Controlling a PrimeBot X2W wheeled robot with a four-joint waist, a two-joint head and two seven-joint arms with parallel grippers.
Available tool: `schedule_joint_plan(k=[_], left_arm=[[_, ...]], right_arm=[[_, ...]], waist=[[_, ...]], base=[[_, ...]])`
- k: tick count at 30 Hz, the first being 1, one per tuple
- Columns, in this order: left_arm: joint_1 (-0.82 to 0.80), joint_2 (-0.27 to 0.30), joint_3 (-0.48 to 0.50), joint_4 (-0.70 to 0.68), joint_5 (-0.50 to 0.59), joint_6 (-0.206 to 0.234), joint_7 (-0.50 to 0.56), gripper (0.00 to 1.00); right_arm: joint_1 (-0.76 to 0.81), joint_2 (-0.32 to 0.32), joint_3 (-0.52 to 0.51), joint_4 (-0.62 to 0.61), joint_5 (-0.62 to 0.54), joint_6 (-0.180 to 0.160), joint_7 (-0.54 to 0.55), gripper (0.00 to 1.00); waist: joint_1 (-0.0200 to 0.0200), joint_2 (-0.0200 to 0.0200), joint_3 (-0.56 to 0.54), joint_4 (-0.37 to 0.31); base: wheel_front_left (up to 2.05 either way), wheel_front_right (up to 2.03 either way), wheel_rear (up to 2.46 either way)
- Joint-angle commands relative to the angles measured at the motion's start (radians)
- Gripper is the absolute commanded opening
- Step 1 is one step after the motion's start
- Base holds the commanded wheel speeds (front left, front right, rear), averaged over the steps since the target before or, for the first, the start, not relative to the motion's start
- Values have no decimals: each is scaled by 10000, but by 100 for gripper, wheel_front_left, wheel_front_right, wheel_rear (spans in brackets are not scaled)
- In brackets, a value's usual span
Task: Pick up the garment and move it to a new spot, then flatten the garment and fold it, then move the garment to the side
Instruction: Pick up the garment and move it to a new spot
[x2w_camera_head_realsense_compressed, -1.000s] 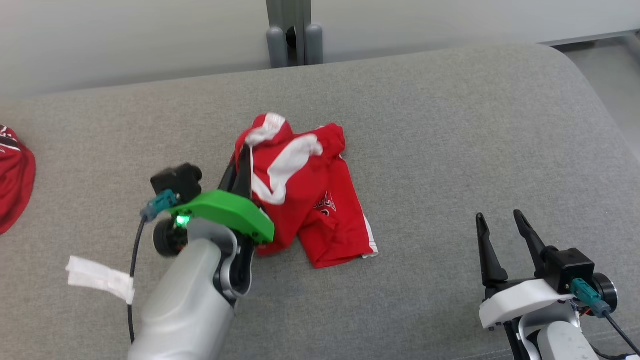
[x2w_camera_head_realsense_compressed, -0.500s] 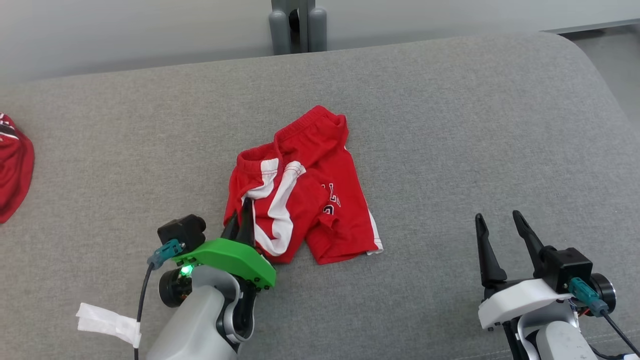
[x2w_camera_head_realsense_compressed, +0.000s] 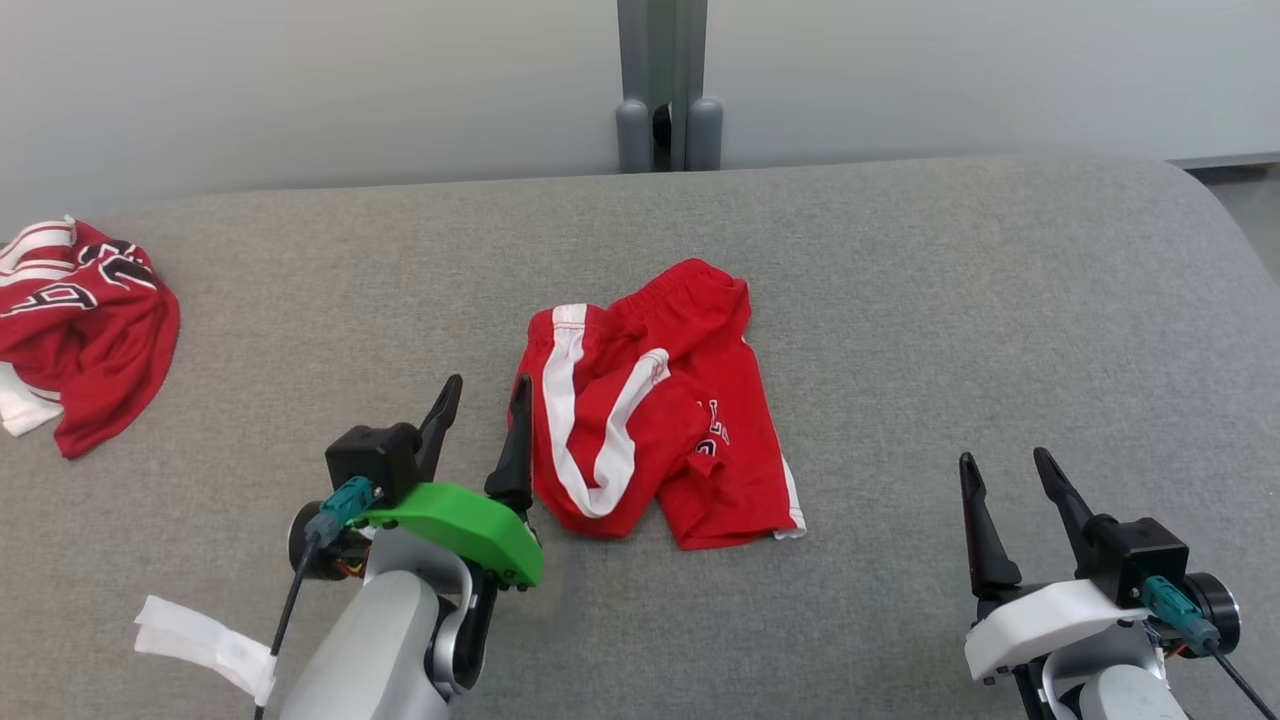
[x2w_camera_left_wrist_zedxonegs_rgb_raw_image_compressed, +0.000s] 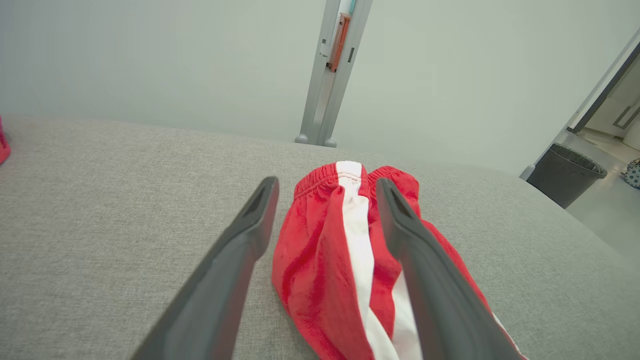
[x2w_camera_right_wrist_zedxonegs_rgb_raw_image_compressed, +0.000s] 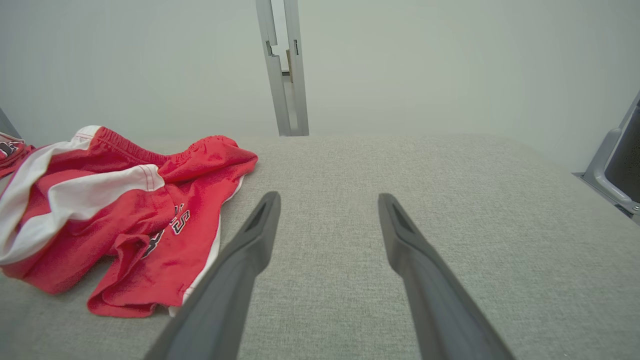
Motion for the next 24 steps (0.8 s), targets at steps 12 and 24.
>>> schedule_joint_plan(k=[12,24], left_arm=[[2475,446,1133,-1686,1371,205,-7,100],[4263,164,1973,-2634,2108,288,-9,100]], right_arm=[[507,-29,509,-65,390,1,-34,100],[1117,-32,659,-116,575,1,-34,100]], waist=[[0,-1,-1004,755],[0,-1,-1280,781]], base=[[0,0,0],[0,0,0]])
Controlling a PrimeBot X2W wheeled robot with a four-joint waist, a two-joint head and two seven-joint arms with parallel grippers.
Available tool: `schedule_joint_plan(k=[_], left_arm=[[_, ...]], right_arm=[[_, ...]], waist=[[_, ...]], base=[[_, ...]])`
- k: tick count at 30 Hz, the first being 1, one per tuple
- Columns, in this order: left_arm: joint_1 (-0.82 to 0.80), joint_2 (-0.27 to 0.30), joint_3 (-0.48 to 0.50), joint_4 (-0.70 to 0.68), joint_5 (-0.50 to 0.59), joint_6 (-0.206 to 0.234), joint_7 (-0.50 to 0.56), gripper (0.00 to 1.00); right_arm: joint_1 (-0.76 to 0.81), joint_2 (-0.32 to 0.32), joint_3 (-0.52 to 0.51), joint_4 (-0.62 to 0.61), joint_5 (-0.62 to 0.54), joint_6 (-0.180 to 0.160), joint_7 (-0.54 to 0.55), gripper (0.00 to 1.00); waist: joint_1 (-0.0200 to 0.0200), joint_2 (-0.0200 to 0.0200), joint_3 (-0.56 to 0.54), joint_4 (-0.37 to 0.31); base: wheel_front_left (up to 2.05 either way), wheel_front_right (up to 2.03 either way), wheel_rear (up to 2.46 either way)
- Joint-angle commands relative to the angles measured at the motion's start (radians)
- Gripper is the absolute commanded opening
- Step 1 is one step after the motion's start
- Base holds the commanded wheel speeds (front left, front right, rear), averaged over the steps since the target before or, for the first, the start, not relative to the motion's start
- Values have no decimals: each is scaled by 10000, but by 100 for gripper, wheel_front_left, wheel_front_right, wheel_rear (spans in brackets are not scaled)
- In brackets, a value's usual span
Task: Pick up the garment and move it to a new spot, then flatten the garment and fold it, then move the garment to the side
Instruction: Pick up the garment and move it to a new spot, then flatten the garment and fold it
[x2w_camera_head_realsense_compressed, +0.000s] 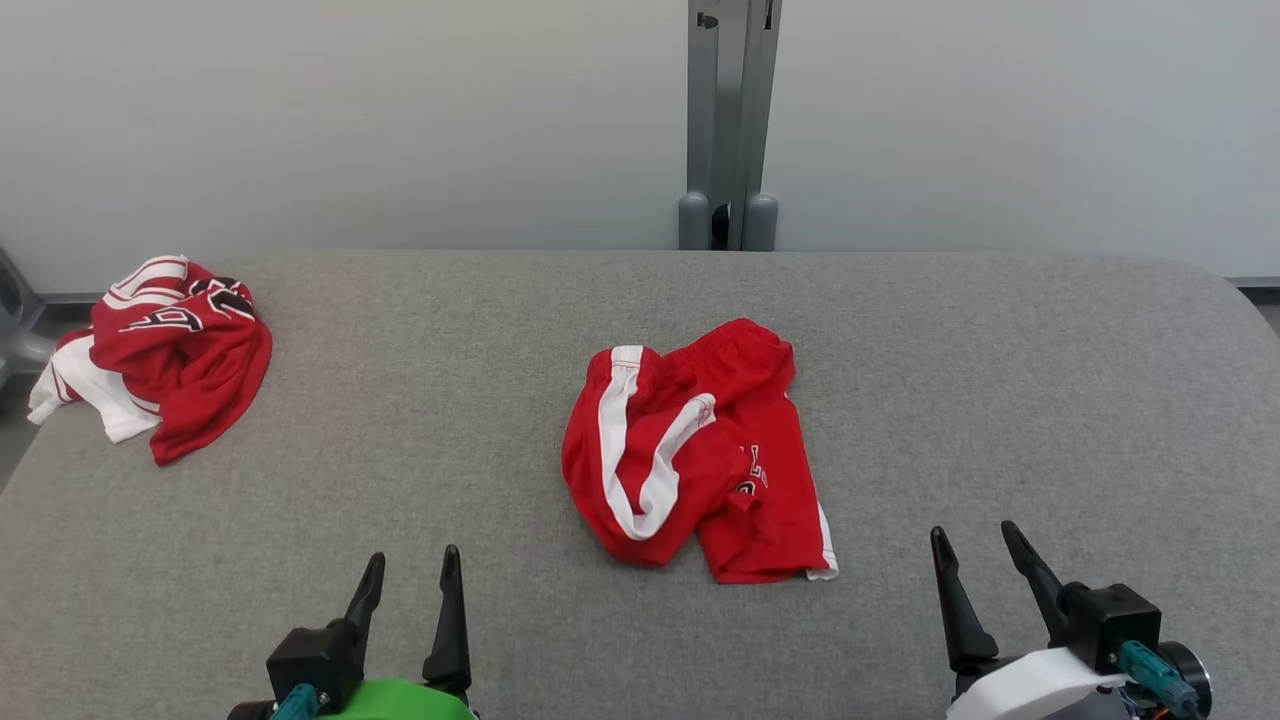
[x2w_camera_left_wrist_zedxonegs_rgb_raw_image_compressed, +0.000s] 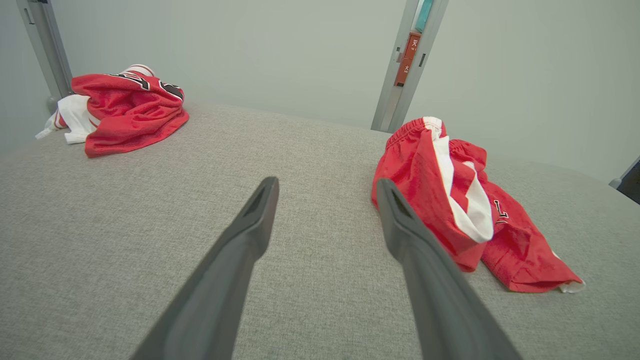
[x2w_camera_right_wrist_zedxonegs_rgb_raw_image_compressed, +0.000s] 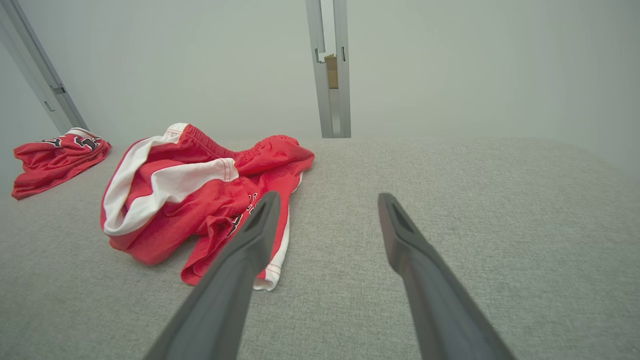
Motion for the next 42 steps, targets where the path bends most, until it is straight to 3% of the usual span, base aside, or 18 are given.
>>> schedule_joint_plan(k=[1,23,33,42], left_arm=[[176,-12,45,-42,126,-60,-7,100],[43,-222,179,179,499,-305,-6,100],[-292,-261,41,7,591,-317,-7,100],[-827,-278,-214,-85,479,-406,-6,100]], right_arm=[[128,-34,-9,-13,28,1,-34,100],[131,-31,-97,-5,-53,1,-34,100],[-1413,-31,294,467,-885,1,-33,100],[-4062,-38,364,3145,-2219,-1,-32,100]], waist=[[1,-1,-29,-17],[1,-1,157,252],[1,-1,823,1345],[1,-1,1701,2664]], base=[[0,0,0],[0,0,0],[0,0,0],[0,0,0]])
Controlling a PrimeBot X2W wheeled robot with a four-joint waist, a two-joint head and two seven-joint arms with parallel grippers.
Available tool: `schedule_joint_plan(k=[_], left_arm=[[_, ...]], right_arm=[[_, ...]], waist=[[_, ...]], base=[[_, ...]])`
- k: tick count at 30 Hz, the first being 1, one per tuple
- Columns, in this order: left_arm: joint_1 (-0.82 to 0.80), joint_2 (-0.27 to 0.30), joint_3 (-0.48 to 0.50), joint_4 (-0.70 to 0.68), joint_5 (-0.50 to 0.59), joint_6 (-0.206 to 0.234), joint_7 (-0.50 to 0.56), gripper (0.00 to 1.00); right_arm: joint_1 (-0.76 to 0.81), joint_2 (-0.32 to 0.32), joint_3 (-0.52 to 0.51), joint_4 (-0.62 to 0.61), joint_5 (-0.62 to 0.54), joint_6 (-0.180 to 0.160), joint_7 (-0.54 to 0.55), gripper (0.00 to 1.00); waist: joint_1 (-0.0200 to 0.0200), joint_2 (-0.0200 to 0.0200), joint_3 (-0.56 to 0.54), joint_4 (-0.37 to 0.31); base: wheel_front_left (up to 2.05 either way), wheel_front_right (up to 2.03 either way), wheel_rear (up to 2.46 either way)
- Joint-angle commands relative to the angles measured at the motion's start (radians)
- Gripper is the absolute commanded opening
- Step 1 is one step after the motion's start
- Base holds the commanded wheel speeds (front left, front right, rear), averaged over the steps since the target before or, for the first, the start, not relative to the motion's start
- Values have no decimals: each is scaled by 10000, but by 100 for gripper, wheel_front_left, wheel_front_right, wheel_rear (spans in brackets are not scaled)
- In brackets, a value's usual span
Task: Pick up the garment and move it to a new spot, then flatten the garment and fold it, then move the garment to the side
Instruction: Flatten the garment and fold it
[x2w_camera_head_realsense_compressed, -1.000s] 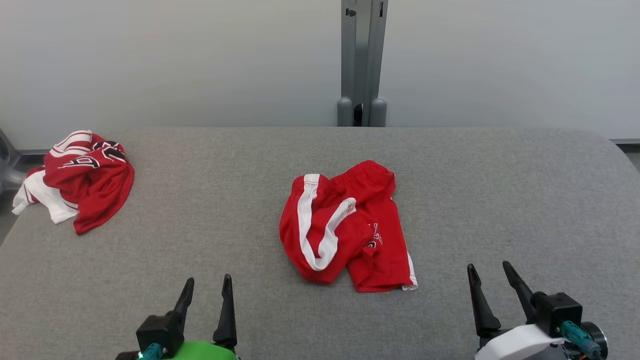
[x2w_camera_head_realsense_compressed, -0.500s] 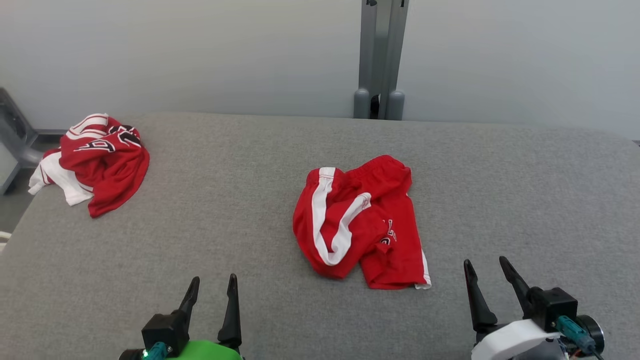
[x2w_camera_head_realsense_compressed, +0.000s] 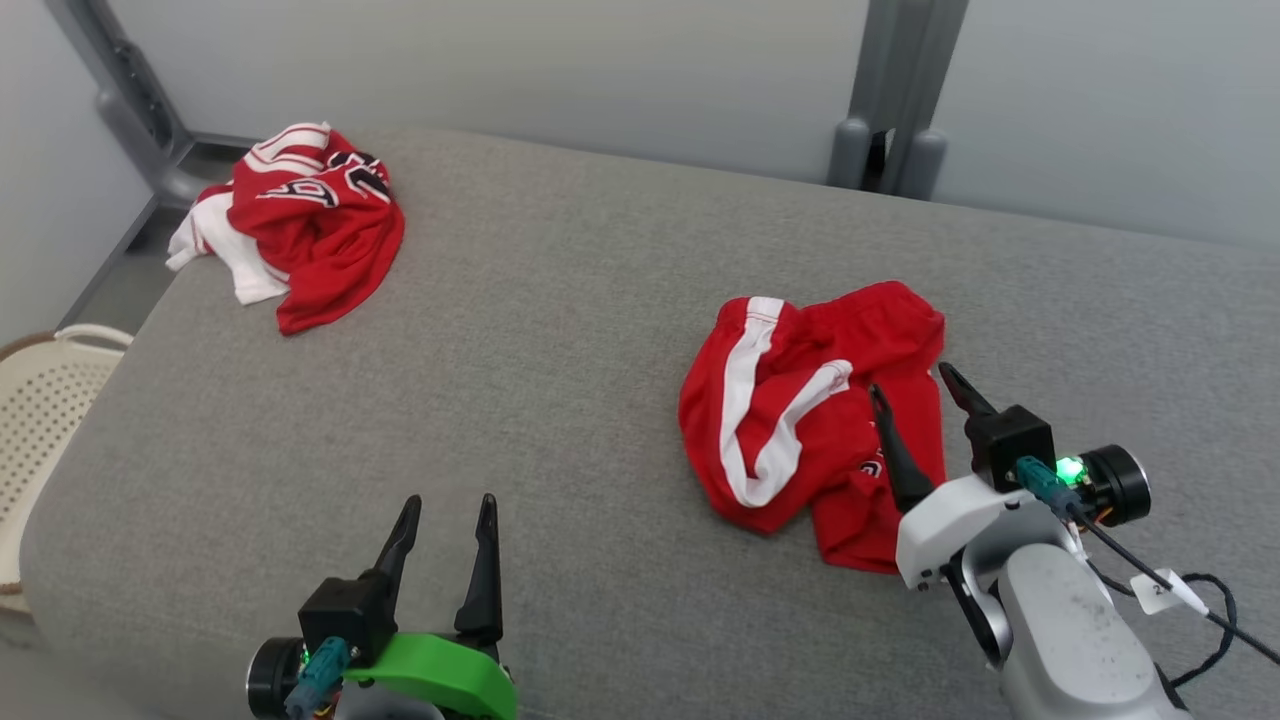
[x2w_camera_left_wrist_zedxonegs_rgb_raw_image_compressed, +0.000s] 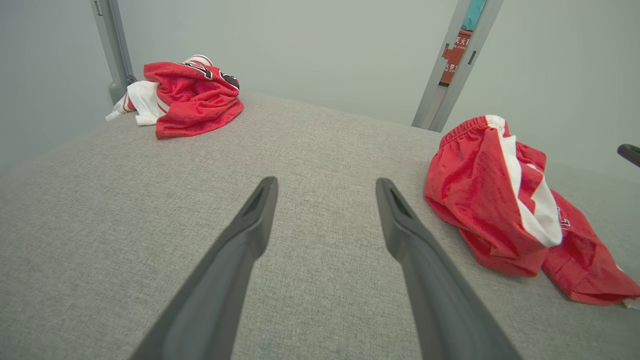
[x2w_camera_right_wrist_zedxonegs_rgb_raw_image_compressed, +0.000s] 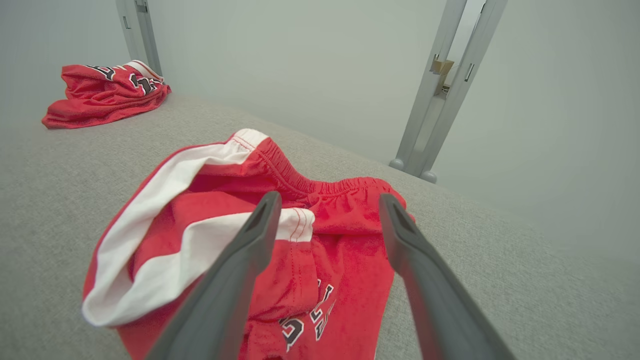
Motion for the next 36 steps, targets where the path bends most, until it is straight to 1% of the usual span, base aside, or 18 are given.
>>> schedule_joint_plan(k=[1,8,11,16,20,28,31,32,33,34,36], left_arm=[[-227,-1,-51,-43,-89,-2,-7,100],[-536,-4,-392,-127,-343,106,-6,100],[-608,-4,-472,-161,-408,169,-6,100],[-637,-5,-554,-157,-479,255,-6,100],[-709,-5,-616,-180,-522,291,-6,100],[-683,-4,-716,-172,-546,332,-7,100],[-699,-5,-739,-161,-568,329,-6,100],[-715,-5,-749,-158,-571,326,-6,100],[-735,-5,-758,-155,-580,325,-6,100],[-748,-5,-767,-154,-588,328,-6,100],[-750,-5,-771,-161,-594,350,-7,100]], right_arm=[[-372,-39,-69,386,-112,-3,-31,100],[-1801,-99,-587,2585,-579,-3,-7,100],[-2235,-131,-622,3332,-771,-3,-14,100],[-2716,-87,-471,4319,-720,-3,-24,100],[-3016,-54,-70,4889,-597,-3,-25,100],[-3090,-36,691,4702,-764,-3,-29,100],[-3171,-33,847,5002,-682,-3,-28,100],[-3232,-32,925,5117,-669,-3,-28,98],[-3312,-31,1019,5270,-656,-3,-29,78],[-3353,-30,1095,5384,-620,-3,-27,50],[-3430,-30,1232,5623,-482,-3,-27,30]], waist=[[0,0,683,795],[0,0,1269,1457],[0,0,1400,1561],[0,0,1477,1567],[0,0,1522,1548],[0,0,1545,1513],[0,0,1560,1518],[0,0,1567,1525],[0,0,1578,1532],[0,0,1585,1537],[0,0,1598,1538]], base=[[0,0,0],[0,0,0],[0,0,0],[0,0,0],[0,0,0],[0,0,0],[0,0,0],[0,0,0],[0,0,0],[0,0,0],[0,0,0]])
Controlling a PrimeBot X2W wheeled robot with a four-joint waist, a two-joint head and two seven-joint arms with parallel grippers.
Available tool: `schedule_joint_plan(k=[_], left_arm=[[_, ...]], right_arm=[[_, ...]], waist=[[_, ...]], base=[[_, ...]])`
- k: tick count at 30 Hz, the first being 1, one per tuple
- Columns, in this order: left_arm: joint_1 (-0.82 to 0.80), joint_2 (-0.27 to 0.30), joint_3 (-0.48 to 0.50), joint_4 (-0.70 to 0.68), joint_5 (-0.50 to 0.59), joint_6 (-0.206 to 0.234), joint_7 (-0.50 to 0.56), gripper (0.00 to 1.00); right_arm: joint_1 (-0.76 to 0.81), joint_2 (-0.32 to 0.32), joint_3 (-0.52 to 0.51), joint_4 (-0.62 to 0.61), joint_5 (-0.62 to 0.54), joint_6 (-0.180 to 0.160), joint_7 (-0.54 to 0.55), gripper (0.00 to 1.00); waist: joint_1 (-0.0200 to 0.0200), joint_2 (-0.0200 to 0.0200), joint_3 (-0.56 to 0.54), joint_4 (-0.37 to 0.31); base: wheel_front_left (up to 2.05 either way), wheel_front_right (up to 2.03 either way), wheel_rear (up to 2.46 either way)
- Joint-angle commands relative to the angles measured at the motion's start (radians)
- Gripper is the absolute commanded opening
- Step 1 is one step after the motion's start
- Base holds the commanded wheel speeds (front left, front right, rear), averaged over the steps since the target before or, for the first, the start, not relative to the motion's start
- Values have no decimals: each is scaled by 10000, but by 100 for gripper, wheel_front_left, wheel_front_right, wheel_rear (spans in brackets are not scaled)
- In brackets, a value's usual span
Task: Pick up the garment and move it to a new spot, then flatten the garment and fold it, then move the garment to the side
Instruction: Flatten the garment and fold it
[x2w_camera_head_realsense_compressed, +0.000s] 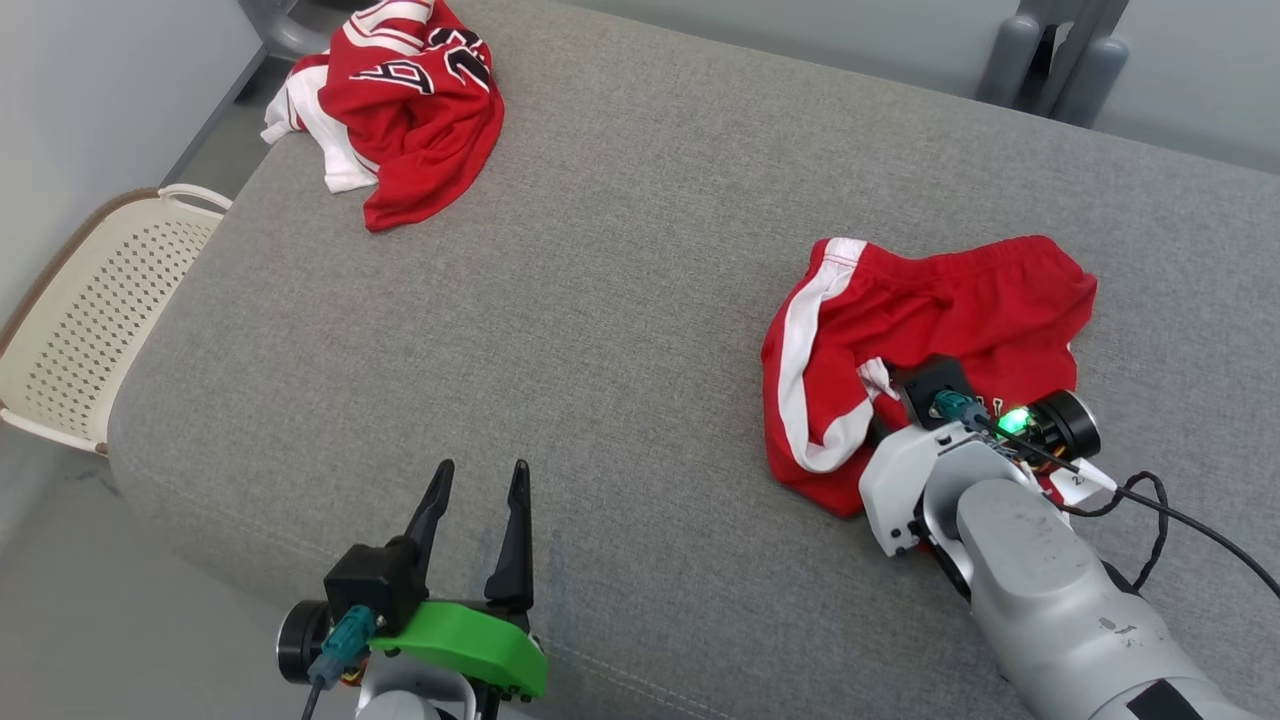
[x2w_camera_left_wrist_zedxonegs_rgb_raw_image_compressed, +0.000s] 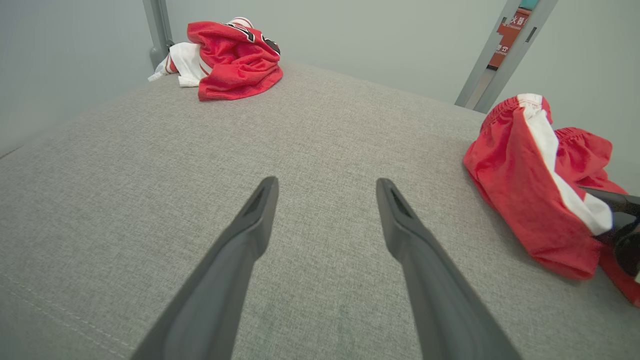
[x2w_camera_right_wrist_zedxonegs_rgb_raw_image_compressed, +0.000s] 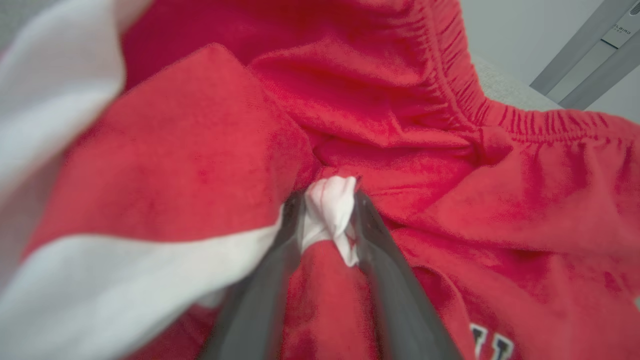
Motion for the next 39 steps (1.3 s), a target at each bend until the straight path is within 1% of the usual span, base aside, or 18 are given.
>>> schedule_joint_plan(k=[1,6,10,14,20,26,33,39], left_arm=[[-160,-1,9,-13,-25,42,-8,100],[-13,-1,147,-26,33,77,-9,100],[115,2,237,-5,120,29,-8,100],[215,6,324,-34,199,31,-8,100],[464,8,515,6,374,2,-9,100],[747,9,649,40,440,-53,-9,100],[903,9,659,75,519,-125,-8,100],[934,9,632,147,552,-170,-8,100]], right_arm=[[-68,-18,131,108,134,-3,-25,0],[-114,-22,293,-472,451,-3,-27,0],[344,-23,363,-1370,758,-3,-28,0],[789,-18,219,-2418,940,-3,-29,0],[1949,-171,-674,-3726,697,-3,-30,0],[3378,-443,-1603,-4682,461,-3,115,0],[4728,-531,-2522,-5511,345,-4,585,0],[5271,-636,-3305,-5619,91,-4,727,0]], waist=[[0,0,7,-10],[0,0,-88,-263],[0,0,-300,-622],[0,0,-569,-1079],[0,0,-1051,-1783],[0,0,-1361,-2293],[0,0,-1496,-2523],[0,0,-1563,-2497]], base=[[0,0,0],[0,0,0],[0,0,0],[0,0,0],[0,0,0],[0,0,0],[0,0,0],[0,0,0]])
